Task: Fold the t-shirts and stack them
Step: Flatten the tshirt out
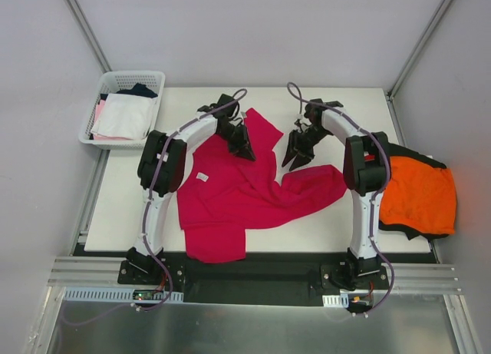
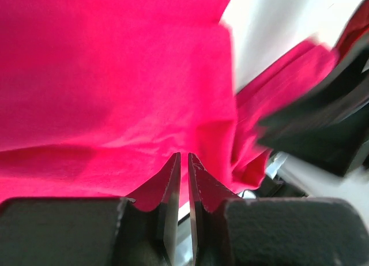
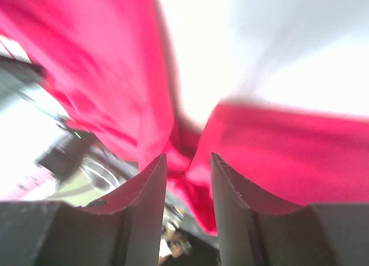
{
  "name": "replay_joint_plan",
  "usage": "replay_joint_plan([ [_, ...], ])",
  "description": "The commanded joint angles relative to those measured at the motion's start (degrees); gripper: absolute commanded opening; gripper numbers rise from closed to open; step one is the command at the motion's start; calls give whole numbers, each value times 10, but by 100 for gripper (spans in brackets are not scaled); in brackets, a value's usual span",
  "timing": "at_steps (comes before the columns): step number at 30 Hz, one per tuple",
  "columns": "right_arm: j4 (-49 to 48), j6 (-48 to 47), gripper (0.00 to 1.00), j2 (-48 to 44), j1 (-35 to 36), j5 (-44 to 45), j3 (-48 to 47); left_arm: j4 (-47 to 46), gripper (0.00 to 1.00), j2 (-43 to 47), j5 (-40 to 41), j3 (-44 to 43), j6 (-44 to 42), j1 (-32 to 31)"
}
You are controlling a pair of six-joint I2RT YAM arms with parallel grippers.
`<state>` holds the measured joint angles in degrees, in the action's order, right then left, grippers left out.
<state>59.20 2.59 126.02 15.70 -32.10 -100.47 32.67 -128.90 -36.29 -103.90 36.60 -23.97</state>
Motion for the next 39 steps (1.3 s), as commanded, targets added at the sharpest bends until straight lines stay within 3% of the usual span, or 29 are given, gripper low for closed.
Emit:
replay_joint_plan([
  [1, -38, 31, 39, 41, -40, -38, -54, 4, 10, 33, -1, 50, -18, 1],
  [8, -129, 73, 38, 125, -58, -97, -97, 4, 9, 116, 42, 173, -43, 1],
  [14, -288, 163, 38, 166, -47, -158, -93, 6, 9, 170, 45, 236, -48, 1],
  [27, -450, 310, 38, 182, -52, -176, -119, 14, 10, 201, 42, 227, -56, 1],
  [39, -457, 325, 36, 169, -89, -145, -118, 30, 10, 187, 44, 189, -72, 2],
])
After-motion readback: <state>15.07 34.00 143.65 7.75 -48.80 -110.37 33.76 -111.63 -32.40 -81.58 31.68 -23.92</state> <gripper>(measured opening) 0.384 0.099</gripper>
